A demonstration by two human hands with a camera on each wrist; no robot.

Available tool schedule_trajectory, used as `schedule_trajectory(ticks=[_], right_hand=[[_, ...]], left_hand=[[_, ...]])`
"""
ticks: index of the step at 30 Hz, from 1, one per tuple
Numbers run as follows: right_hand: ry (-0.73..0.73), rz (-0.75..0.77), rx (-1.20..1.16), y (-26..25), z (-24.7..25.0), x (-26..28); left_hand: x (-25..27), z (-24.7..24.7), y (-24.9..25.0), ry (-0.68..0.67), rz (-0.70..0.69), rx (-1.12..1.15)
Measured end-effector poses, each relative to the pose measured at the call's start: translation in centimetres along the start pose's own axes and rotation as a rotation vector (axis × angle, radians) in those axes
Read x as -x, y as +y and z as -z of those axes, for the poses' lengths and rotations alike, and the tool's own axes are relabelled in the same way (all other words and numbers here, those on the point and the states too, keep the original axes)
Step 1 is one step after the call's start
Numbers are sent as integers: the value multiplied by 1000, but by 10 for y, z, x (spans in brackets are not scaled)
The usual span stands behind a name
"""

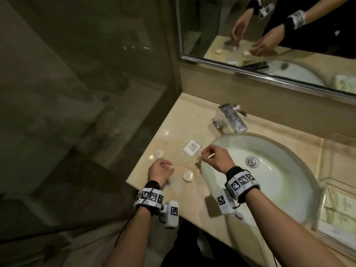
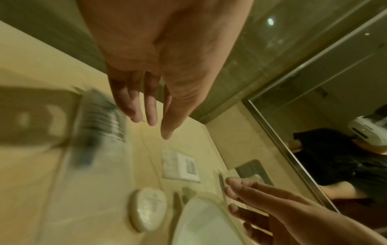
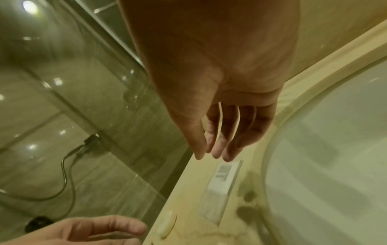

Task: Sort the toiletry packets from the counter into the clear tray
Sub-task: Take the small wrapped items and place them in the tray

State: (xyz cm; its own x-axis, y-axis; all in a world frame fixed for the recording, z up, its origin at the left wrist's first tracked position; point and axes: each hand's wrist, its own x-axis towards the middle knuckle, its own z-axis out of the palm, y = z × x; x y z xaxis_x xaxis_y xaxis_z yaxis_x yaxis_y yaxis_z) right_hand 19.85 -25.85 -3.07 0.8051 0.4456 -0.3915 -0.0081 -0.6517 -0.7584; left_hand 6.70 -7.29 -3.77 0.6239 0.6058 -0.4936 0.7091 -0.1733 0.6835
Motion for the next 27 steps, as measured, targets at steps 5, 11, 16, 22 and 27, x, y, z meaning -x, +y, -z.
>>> schedule_trajectory(ticks=[5, 11, 16, 22, 27], right_hand=[[-25, -8, 186, -16, -46, -37], [67, -152, 400, -23, -72, -65], [140, -182, 564, -22, -81, -69], [112, -261, 622, -17, -74, -70], [115, -296, 443, -11, -62, -68]], left_hand=[[-28, 26, -40, 115, 107, -114], [-45, 28, -58, 112, 113, -189], [-55, 29, -61, 26, 144, -154], [-62, 42, -57, -137, 111, -65], [-61, 58, -51, -171, 110, 28]])
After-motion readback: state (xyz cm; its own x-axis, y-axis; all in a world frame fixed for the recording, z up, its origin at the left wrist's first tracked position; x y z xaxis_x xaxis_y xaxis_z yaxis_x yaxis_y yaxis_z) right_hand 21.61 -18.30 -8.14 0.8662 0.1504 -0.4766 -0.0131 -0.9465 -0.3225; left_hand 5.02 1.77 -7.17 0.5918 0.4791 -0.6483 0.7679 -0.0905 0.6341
